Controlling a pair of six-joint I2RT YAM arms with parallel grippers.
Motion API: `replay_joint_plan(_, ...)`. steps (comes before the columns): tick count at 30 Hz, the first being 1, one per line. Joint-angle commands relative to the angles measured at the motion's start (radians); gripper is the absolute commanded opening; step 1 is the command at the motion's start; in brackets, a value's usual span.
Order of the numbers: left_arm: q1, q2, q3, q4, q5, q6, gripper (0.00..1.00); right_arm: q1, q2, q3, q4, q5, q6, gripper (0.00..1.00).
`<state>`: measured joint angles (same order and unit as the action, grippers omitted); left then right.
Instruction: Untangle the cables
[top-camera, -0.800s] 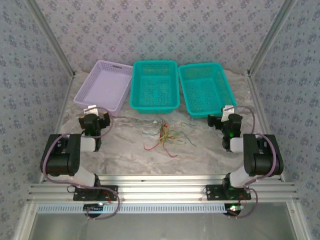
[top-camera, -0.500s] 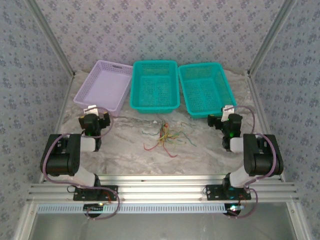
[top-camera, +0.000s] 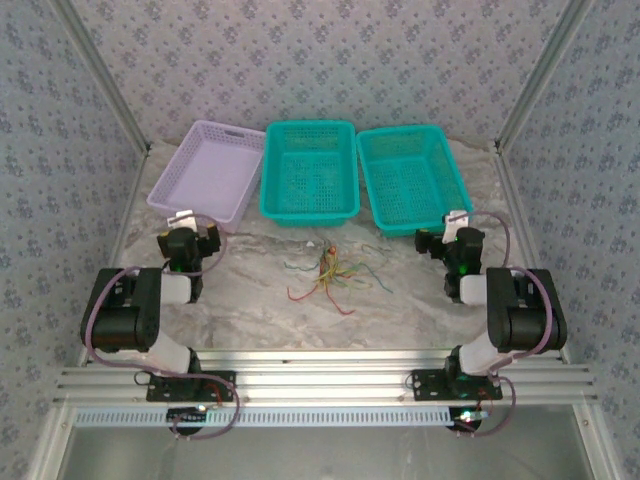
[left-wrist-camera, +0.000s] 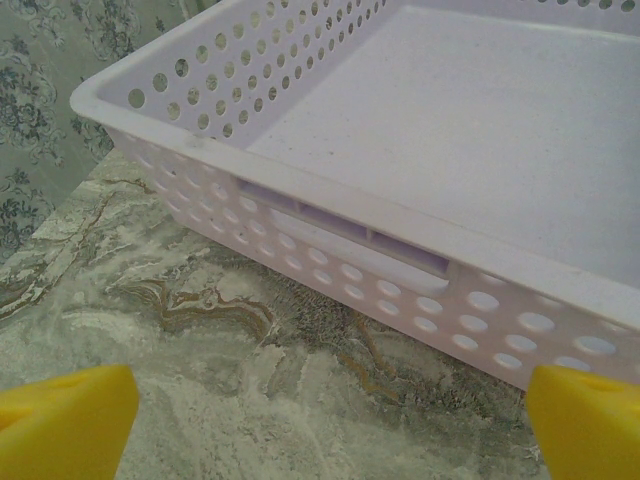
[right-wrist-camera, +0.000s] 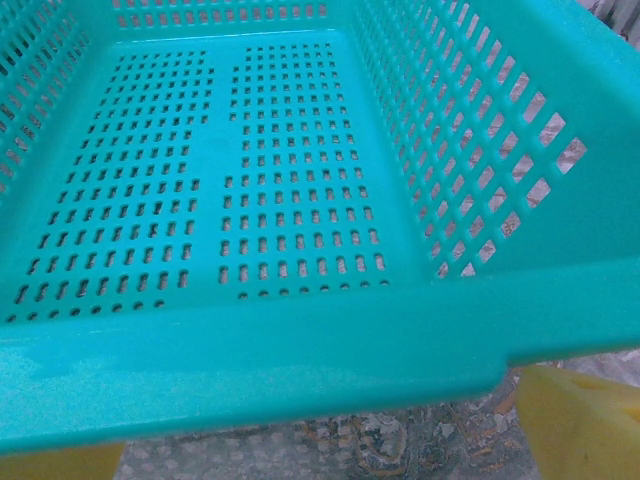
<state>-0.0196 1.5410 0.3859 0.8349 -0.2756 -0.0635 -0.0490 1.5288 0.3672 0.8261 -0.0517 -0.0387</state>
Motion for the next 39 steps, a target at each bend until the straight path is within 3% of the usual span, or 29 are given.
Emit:
replay_joint_plan(1, -0.004, -0.007, 0.004, 0.027, 0.014, 0.005, 1.0, 0.002, -0.005, 0.023, -0.008, 0.016, 0.01, 1.0)
replay_joint_plan(7, -0.004, -0.007, 0.004, 0.027, 0.015, 0.004, 1.0, 0.008, -0.031, 0.018, -0.017, 0.041, 0.009, 1.0)
replay_joint_plan(14, -0.003, -0.006, 0.004, 0.027, 0.013, 0.005, 1.0, 0.118, -0.472, 0.09, -0.418, 0.187, -0.009, 1.0)
replay_joint_plan(17, -0.003, -0.007, 0.004, 0.027, 0.014, 0.005, 1.0, 0.144, -0.616, 0.182, -0.592, 0.099, 0.092, 1.0)
replay_joint_plan(20, -0.003, -0.006, 0.004, 0.027, 0.014, 0.004, 1.0, 0.132, -0.718, 0.228, -0.637, -0.012, 0.385, 1.0)
replay_joint_plan(23, -0.003, -0.007, 0.004, 0.027, 0.015, 0.005, 1.0, 0.125, -0.797, 0.26, -0.827, 0.066, 0.639, 1.0)
replay_joint_plan(26, -0.003, -0.006, 0.004, 0.027, 0.016, 0.005, 1.0, 0.113, -0.851, 0.246, -0.828, -0.039, 0.572, 1.0)
replay_joint_plan(33, -0.002, -0.011, -0.001, 0.038, 0.013, 0.003, 1.0, 0.157, -0.91, 0.264, -0.881, -0.055, 0.566, 1.0)
replay_joint_plan(36, 0.0, -0.081, -0.017, 0.011, -0.009, -0.004, 1.0, 0.165, -0.887, 0.311, -0.978, -0.078, 0.558, 1.0)
replay_joint_plan(39, -0.008, -0.189, 0.001, -0.112, -0.027, -0.004, 1.0, 0.167, -0.887, 0.296, -0.964, -0.121, 0.559, 1.0)
